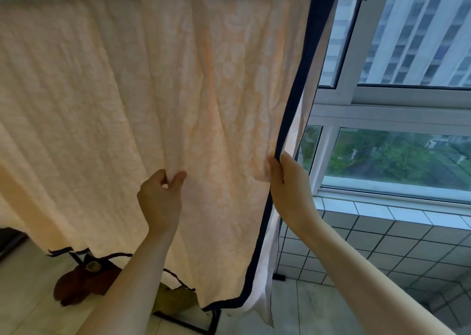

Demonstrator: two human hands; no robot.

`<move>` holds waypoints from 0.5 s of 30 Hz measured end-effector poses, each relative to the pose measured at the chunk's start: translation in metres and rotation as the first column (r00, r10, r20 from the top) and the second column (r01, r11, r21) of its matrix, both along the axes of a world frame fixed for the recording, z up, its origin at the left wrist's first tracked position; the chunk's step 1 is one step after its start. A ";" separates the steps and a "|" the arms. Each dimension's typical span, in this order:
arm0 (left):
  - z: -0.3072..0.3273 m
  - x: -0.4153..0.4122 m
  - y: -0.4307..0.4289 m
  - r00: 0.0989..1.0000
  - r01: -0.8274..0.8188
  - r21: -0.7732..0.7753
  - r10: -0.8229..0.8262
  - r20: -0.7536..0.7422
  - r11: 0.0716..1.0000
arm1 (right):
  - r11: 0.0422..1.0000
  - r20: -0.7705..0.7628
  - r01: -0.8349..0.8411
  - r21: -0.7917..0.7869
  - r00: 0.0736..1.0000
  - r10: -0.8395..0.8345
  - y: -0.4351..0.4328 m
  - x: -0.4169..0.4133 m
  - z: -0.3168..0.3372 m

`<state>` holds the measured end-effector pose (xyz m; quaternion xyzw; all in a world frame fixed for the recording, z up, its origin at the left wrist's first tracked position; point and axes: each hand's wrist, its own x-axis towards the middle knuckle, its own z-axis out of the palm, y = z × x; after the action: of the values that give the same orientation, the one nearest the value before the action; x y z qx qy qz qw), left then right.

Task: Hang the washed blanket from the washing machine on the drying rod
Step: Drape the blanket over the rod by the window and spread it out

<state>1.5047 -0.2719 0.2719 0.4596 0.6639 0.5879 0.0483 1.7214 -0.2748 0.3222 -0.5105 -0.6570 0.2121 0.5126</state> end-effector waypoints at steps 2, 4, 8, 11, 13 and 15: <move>-0.008 0.004 -0.003 0.999 0.025 -0.005 -0.026 -0.026 1.000 | 1.000 0.020 0.007 -0.021 1.000 -0.007 0.001 0.003 -0.005; -0.019 0.010 -0.007 0.997 0.055 -0.006 -0.056 -0.048 0.998 | 0.999 0.042 0.013 -0.049 0.999 -0.011 0.002 0.008 -0.012; -0.042 0.019 -0.015 0.996 0.090 -0.034 -0.091 -0.019 0.995 | 0.998 0.095 0.035 -0.060 0.995 -0.029 0.003 0.017 -0.029; -0.060 0.021 -0.019 0.995 0.100 -0.085 -0.101 -0.010 0.991 | 0.997 0.141 0.064 -0.052 0.988 -0.056 0.003 0.023 -0.044; -0.070 0.022 -0.021 0.994 0.104 -0.111 -0.105 -0.004 0.988 | 0.996 0.145 0.078 -0.043 0.987 -0.071 0.004 0.026 -0.053; -0.078 0.022 -0.024 0.995 0.096 -0.134 -0.100 -0.017 0.986 | 0.994 0.146 0.099 -0.051 0.985 -0.090 0.006 0.027 -0.062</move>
<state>1.5271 -0.2958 0.1943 0.4944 0.6788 0.5337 0.0998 1.7488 -0.2688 0.2605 -0.5697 -0.6609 0.1692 0.4583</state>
